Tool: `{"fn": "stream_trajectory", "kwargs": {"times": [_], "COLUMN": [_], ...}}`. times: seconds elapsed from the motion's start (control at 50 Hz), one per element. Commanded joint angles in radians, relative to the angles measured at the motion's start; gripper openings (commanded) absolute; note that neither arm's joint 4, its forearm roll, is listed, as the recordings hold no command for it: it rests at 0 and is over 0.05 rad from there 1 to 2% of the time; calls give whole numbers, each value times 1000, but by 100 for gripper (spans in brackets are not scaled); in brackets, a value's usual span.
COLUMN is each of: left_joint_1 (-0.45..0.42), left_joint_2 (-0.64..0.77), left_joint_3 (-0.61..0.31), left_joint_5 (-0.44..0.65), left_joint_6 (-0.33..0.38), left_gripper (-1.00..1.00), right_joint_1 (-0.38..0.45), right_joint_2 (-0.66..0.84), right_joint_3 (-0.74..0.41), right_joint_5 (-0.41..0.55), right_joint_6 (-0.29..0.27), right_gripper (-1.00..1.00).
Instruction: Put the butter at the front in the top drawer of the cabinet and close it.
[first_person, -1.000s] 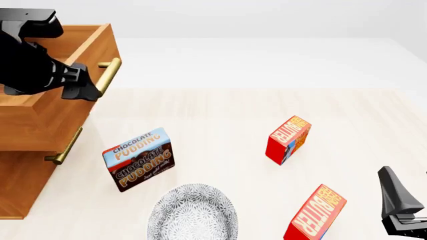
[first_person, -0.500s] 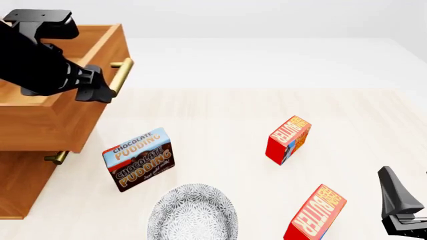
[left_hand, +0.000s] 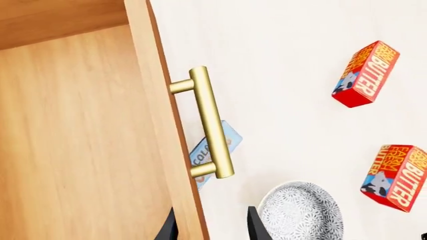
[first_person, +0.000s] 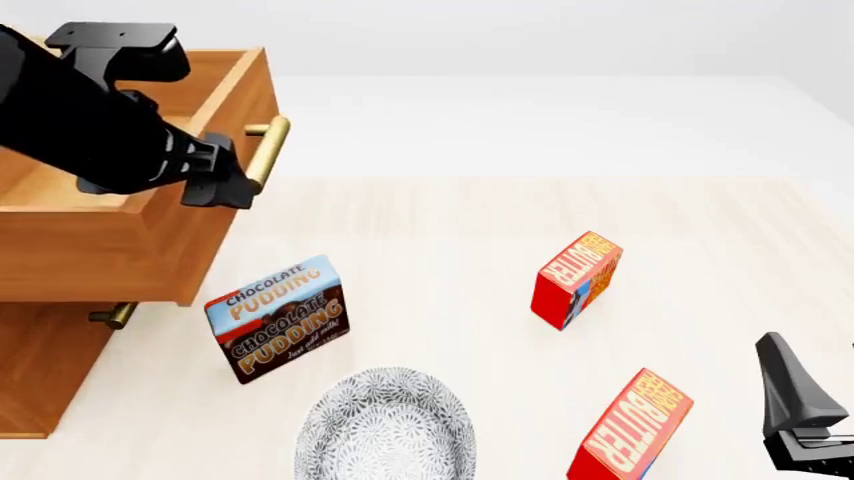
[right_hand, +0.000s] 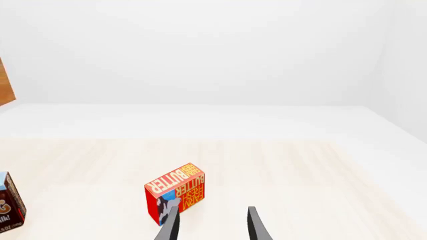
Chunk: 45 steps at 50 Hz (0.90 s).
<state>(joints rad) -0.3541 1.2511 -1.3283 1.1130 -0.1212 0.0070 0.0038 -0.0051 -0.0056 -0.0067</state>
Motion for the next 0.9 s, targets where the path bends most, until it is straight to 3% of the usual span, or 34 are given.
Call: {"fn": "stream_trajectory", "kwargs": {"times": [0.02,0.42,0.66,0.9], "left_joint_1": [-48,-64,20,31], "left_joint_2": [10,21,3,-7], "left_joint_3": [10,-3,-66,-121], "left_joint_5": [-13,-19,41,95], "left_joint_6": [-21,-26,44,69], "left_gripper": [100,100,100,100], "right_joint_1": [-1,-1,-1,-1], "right_joint_2": [-1,-1,-1,-1], "right_joint_3": [1,1,1,1], "right_joint_5": [0,0,0,0], "right_joint_6": [0,0,0,1], "right_gripper": [100,100,100,100]}}
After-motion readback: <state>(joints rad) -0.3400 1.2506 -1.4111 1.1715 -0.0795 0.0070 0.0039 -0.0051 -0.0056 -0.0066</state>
